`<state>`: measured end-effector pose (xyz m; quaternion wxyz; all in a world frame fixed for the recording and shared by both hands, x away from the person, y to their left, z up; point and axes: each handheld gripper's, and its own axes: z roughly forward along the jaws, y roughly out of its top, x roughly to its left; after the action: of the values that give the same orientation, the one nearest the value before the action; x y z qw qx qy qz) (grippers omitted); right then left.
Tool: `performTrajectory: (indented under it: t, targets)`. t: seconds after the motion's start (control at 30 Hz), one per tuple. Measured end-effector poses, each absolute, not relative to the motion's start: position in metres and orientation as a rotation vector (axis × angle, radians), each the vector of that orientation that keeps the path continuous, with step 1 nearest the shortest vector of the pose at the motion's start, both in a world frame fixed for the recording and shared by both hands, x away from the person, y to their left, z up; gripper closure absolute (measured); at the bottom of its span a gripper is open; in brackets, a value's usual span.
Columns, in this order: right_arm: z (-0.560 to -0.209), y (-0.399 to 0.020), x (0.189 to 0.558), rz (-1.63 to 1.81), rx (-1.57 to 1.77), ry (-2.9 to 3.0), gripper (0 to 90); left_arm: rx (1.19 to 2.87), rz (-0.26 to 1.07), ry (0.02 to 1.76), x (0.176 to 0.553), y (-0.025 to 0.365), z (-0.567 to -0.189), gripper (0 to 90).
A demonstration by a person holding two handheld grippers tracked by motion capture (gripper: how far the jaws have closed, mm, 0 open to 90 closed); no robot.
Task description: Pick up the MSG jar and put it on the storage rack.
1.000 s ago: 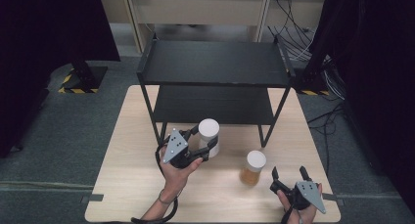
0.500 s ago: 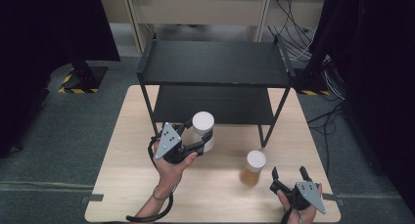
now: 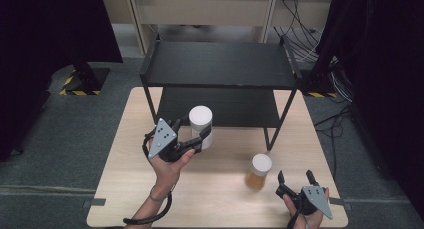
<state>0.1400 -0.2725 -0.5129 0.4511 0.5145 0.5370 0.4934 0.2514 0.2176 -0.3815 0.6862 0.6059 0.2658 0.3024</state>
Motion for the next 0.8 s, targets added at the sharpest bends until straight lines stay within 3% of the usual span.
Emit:
performTrajectory:
  t: [0.8]
  targets:
    - [-0.513, -0.272, 0.139, 1.219, 1.271, 1.321, 5.4, 1.320, 0.727, 0.610, 0.252, 0.227, -0.349, 33.3]
